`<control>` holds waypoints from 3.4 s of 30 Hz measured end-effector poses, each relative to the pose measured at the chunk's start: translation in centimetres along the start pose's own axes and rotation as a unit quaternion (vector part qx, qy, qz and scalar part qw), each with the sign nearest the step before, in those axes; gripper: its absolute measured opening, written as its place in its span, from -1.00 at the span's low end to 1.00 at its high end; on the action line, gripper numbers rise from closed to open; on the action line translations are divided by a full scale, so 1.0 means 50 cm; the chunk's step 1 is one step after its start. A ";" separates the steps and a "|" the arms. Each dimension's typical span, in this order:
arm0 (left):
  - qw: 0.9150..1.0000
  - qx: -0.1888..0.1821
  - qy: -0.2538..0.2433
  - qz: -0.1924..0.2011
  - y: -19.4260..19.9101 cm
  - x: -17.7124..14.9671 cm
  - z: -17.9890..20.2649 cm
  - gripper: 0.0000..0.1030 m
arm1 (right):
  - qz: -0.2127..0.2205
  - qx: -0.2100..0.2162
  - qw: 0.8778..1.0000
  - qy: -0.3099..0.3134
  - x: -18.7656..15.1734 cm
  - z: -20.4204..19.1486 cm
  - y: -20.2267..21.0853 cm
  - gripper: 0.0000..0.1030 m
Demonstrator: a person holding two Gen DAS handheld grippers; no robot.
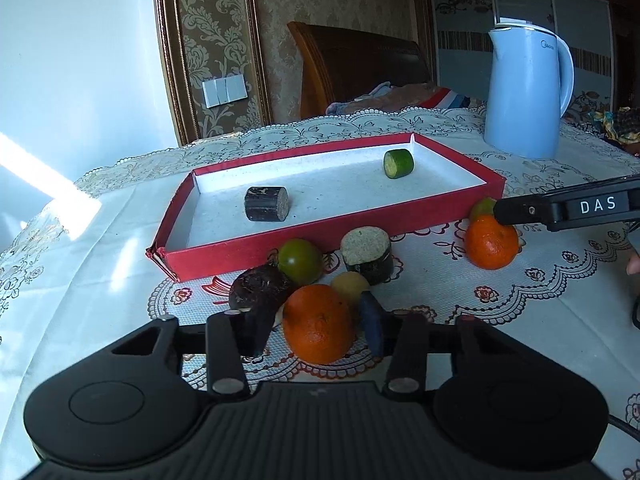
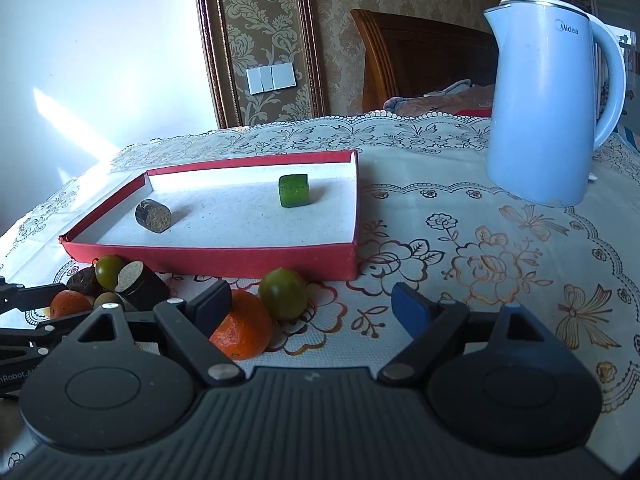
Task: Organize fruits
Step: 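Grasp a mandarin orange with the left tool while the right tool grasps another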
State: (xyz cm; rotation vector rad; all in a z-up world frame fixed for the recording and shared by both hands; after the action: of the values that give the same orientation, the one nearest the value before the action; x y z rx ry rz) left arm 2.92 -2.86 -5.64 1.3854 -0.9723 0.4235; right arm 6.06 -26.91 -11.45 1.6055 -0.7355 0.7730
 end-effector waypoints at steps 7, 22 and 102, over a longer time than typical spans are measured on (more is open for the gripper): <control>1.000 0.013 -0.017 -0.002 -0.001 -0.002 0.012 -0.26 | -0.001 -0.001 1.000 0.007 -0.001 -0.006 -0.001 0.70; 1.000 0.015 -0.005 -0.010 -0.005 -0.003 0.000 -0.27 | -0.008 0.023 0.997 0.066 -0.031 -0.061 0.016 0.65; 1.000 -0.013 0.009 0.021 0.021 0.011 0.000 -0.30 | 0.005 0.021 0.997 0.071 -0.011 -0.102 -0.004 -0.19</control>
State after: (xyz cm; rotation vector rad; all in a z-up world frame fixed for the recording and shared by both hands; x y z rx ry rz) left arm 2.46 -2.81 -4.57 1.3366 -0.9904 0.4526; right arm 5.45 -21.83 -11.32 1.5667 -0.6286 0.9056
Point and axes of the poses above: each gripper's, at about its wrist camera, not at the fingertips, and y roughly against the way its jaws point, z to its right, x to its top, the point moved 8 cm from there along -y, roughly the way its jaws point, and after that the axes turned 7 degrees about -z, right-handed, at the moved point
